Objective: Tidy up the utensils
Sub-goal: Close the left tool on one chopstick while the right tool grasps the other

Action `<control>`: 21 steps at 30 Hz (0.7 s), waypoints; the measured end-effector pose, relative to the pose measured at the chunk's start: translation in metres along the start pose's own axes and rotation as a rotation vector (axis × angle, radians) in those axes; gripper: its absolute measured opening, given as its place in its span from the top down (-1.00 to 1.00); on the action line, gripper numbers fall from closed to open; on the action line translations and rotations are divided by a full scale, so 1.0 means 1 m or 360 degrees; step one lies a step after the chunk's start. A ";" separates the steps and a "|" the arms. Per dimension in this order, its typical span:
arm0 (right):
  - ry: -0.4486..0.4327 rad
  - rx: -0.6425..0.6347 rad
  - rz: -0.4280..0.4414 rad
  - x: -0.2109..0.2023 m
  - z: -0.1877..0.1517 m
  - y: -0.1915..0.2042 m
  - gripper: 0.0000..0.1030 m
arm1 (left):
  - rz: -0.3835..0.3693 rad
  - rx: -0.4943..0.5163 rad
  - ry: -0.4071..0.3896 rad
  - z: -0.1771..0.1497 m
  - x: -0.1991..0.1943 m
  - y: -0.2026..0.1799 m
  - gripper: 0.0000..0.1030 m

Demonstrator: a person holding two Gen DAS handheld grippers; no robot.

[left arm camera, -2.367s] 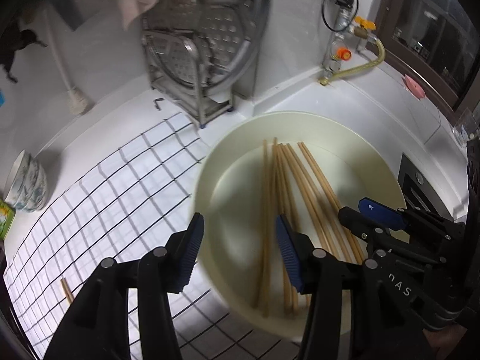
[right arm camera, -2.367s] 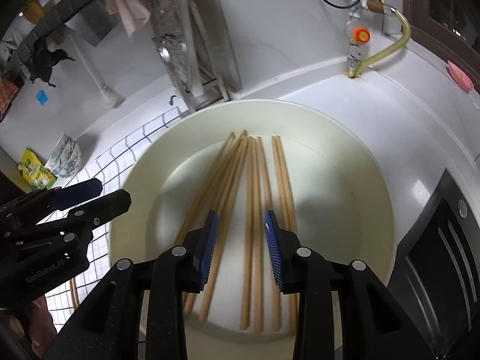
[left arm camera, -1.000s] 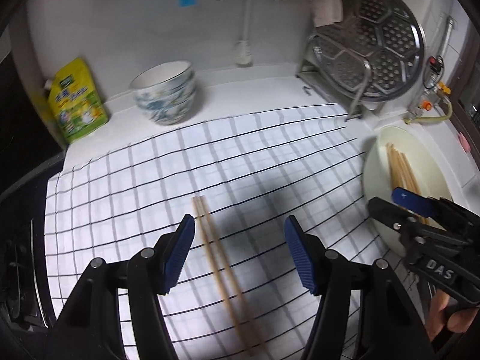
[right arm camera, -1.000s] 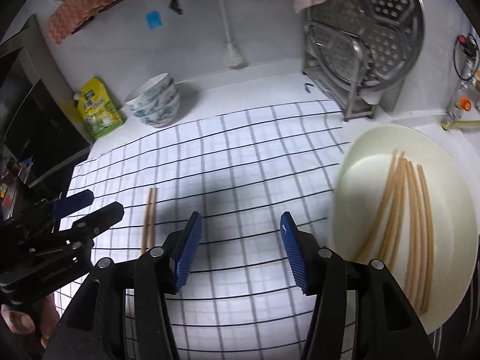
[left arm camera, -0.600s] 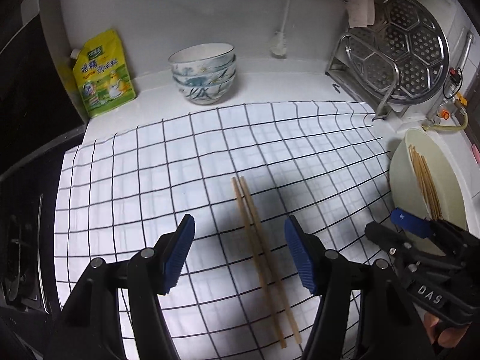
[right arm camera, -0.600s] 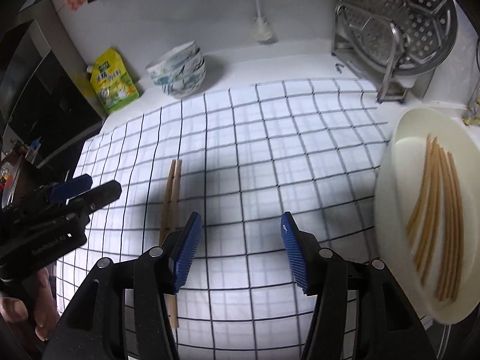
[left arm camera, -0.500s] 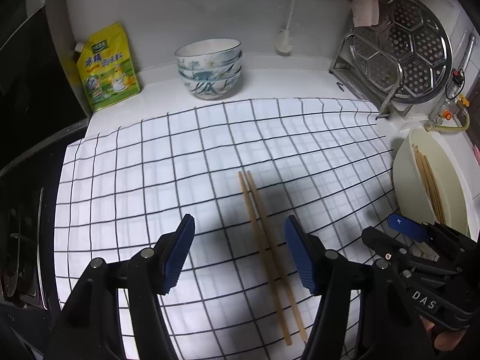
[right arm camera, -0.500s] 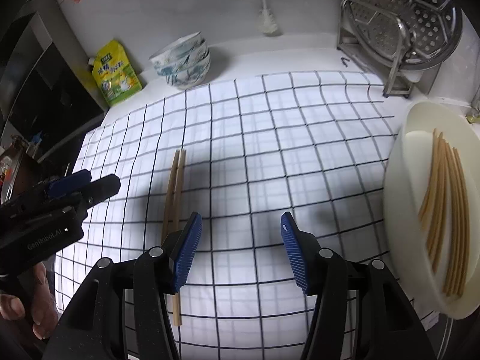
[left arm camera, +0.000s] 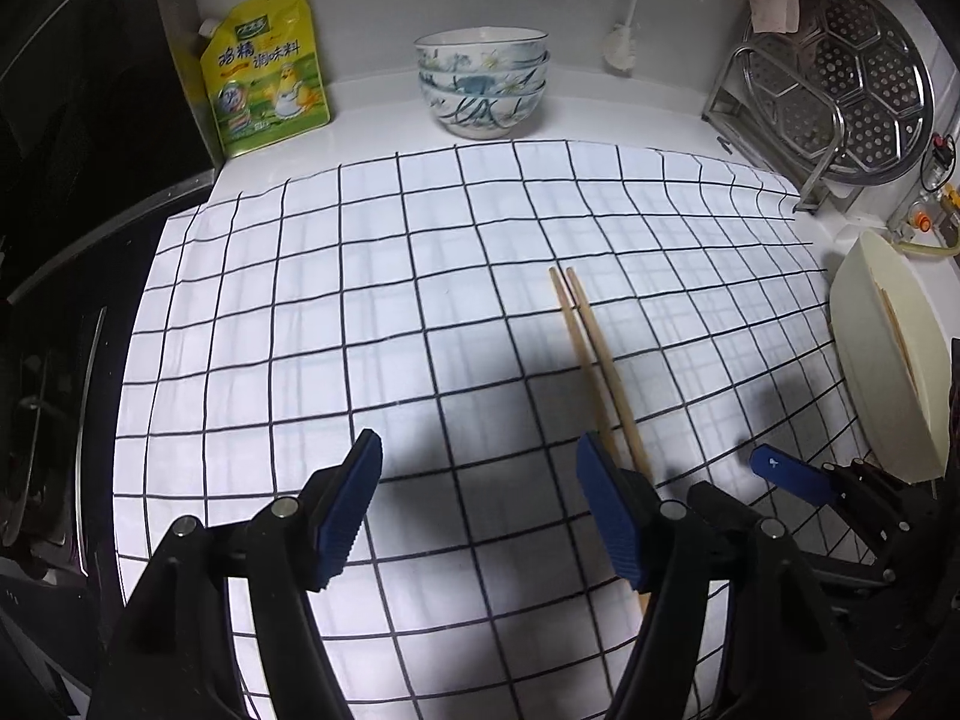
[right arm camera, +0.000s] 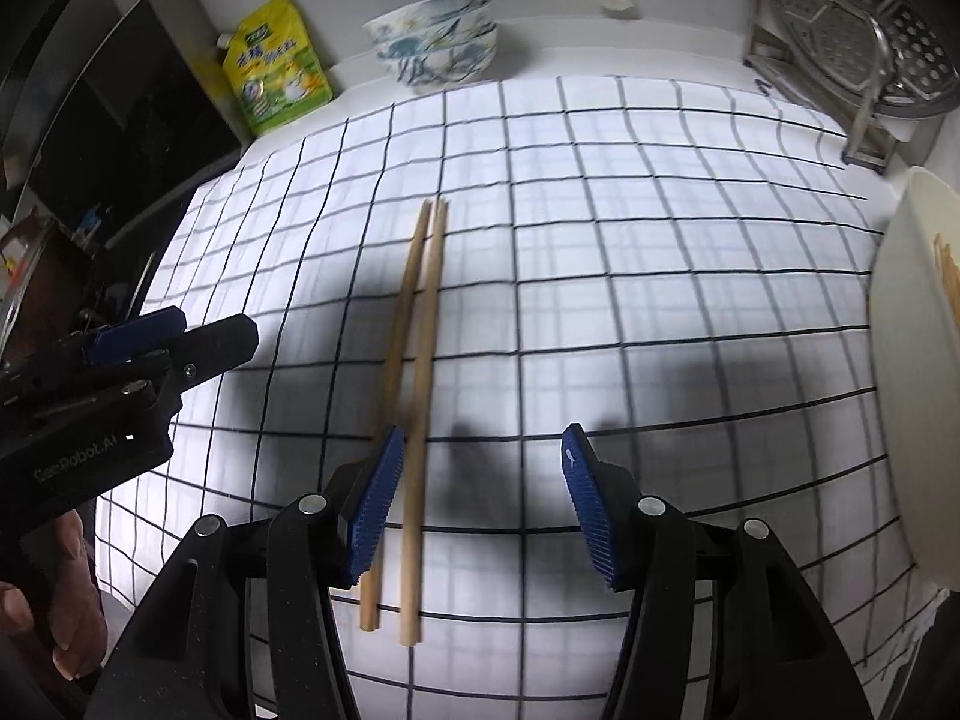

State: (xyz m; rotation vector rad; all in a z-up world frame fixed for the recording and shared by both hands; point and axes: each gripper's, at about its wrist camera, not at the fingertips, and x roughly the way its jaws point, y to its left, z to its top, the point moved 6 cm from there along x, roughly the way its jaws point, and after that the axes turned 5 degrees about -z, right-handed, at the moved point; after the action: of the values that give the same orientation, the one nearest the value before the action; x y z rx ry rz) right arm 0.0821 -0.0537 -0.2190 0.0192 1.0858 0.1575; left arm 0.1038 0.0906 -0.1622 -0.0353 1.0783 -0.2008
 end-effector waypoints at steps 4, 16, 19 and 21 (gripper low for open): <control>0.0003 -0.0034 -0.0015 0.008 -0.003 0.008 -0.02 | 0.0018 -0.0013 0.0015 -0.009 0.004 0.009 -0.29; -0.0073 -0.0199 -0.0194 0.019 -0.013 0.019 0.22 | 0.0022 -0.0039 0.0041 -0.022 0.014 0.016 -0.35; -0.0081 -0.0219 -0.0197 0.017 -0.014 0.019 0.56 | 0.0004 -0.0025 0.0028 -0.023 0.015 0.010 -0.39; -0.0079 -0.0215 -0.0194 0.017 -0.015 0.016 0.70 | -0.0007 -0.0018 0.0031 -0.023 0.016 0.005 -0.40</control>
State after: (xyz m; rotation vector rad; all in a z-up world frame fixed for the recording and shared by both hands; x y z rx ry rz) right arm 0.0750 -0.0367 -0.2392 -0.1634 1.0218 0.1200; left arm 0.0915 0.0944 -0.1880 -0.0459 1.0986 -0.1997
